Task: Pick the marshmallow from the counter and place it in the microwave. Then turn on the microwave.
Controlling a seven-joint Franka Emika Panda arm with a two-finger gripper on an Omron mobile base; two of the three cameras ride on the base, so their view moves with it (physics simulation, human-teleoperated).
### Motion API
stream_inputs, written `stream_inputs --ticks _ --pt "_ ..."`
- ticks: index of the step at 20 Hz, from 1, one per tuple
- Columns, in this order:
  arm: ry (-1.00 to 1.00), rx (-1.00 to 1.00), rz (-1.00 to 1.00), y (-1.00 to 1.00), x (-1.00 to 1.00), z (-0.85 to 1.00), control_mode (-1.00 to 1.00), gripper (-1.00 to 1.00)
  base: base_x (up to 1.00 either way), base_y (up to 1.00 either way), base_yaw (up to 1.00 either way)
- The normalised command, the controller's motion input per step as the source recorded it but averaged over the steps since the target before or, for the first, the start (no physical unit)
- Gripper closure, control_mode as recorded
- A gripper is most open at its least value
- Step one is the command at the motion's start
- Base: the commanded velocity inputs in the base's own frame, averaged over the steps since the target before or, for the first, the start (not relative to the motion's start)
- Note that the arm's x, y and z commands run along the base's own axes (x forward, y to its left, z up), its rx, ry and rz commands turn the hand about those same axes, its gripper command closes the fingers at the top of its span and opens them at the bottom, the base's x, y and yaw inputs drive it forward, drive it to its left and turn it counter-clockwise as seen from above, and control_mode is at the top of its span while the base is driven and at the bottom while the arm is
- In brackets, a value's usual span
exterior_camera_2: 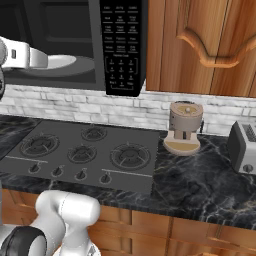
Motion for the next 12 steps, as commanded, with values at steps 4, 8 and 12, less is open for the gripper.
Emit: stream_inputs --ticks 4,8,12 --pt "0.00 0.00 0.00 0.00 0.52 -0.13 -1.00 1.00 0.00 0.00 0.00" --pt "0.01 0.00 0.00 0.08 0.38 -0.21 -1.00 1.00 0.00 0.00 0.00" --pt "0.00 0.00 0.00 0.32 0.21 -0.15 -1.00 1.00 0.00 0.00 0.00"
